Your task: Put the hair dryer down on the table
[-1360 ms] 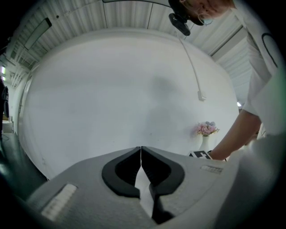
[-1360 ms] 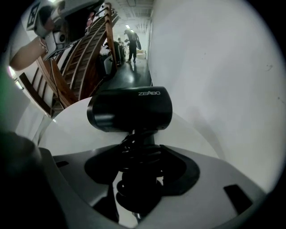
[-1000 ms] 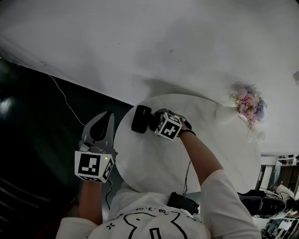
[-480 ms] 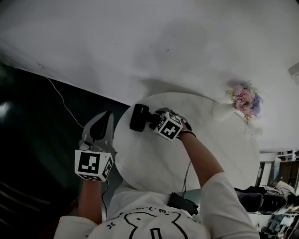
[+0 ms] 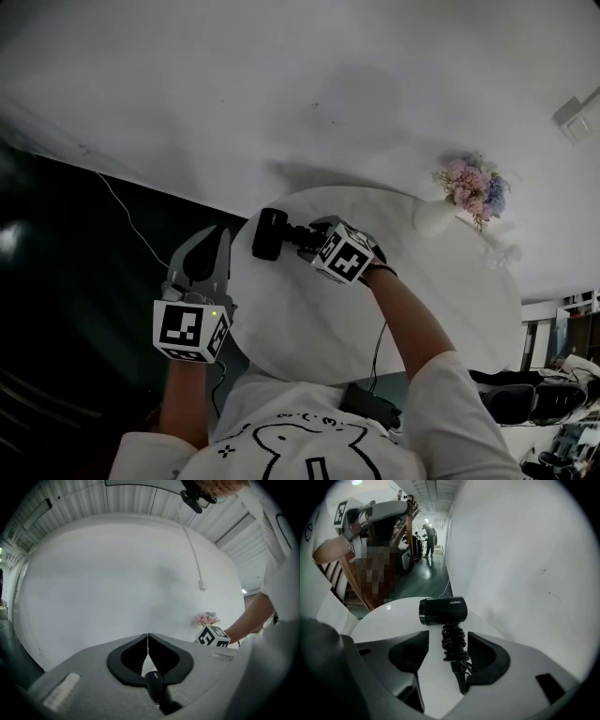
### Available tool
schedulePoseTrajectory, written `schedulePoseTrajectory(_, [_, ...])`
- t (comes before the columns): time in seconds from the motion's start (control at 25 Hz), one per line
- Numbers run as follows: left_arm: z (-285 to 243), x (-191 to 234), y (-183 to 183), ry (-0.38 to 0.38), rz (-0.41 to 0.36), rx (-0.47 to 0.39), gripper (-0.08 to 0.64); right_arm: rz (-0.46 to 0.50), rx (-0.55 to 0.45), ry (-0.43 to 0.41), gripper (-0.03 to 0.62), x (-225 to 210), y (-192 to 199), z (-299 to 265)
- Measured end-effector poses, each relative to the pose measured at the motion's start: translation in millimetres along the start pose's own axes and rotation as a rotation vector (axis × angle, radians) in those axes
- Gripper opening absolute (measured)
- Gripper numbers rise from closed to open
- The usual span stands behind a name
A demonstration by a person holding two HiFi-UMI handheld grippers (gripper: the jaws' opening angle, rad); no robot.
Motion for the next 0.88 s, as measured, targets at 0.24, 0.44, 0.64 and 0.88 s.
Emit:
schedulePoseTrajectory(0.24, [12, -16, -16, 0.002, -0.025, -0.024, 0.021, -0.002, -0.064, 0.022, 0.253, 8, -3, 32])
schedulePoseTrajectory(0.44, [19, -27, -28, 0.011, -0.042, -0.054, 0.021, -0.058, -0.159, 0.099, 0.250, 8, -5, 66])
schedulePoseTrajectory(0.64, [26, -35, -40, 0.011, -0.070, -0.077, 0.021, -0.140, -0.273, 0.141, 0.245, 11, -6, 101])
schedulePoseTrajectory(0.88, [27, -41, -49, 0.011, -0.084, -0.099, 0.021, -0.211, -0.361, 0.215, 0.216, 15, -3, 134])
Point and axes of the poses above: the fingertips, and each gripper's own axes: z backward along the fingers, x to its left, y out of its underside, the point moved 4 cm from there along z, backward along the fingers, and after that the axes turned 2 degrees about -x, right-handed, at the moved point
